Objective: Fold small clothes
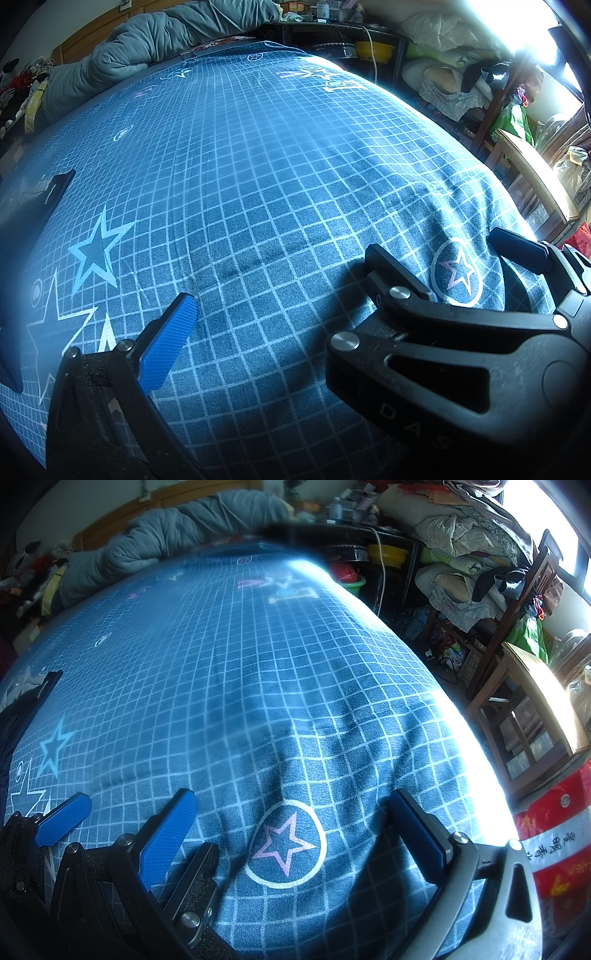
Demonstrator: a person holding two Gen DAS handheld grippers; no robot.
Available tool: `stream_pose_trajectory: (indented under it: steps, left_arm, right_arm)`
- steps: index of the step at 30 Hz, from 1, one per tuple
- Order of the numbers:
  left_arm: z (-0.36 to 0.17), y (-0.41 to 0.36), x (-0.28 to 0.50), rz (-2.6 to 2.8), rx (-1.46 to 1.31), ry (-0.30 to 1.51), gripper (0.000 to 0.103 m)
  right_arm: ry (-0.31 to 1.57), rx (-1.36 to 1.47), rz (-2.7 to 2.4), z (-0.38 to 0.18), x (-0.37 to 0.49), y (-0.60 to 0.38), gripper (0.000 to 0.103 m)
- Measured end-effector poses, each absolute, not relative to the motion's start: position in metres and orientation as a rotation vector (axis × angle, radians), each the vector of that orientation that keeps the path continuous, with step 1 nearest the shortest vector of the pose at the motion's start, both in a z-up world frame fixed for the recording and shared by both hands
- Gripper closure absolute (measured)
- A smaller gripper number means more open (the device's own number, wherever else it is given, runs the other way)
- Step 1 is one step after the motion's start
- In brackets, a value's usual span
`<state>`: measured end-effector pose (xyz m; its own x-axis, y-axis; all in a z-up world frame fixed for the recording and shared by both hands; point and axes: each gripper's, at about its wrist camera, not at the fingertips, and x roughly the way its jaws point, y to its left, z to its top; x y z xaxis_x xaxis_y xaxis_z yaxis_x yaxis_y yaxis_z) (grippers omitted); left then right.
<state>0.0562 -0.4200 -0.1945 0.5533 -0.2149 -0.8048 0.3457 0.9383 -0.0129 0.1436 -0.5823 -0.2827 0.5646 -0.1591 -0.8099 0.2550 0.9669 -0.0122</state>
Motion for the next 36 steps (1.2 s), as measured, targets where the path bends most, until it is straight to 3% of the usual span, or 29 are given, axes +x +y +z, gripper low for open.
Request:
stream_pose_trajectory:
  steps: [36]
  left_arm:
    - [-0.1947, -0.4190, 0.0568, -0.335, 0.153, 0.927, 0.000]
  right_arm:
    - [0.941, 0.109, -0.244, -0.2823, 0.1436, -0.5822, 0.000]
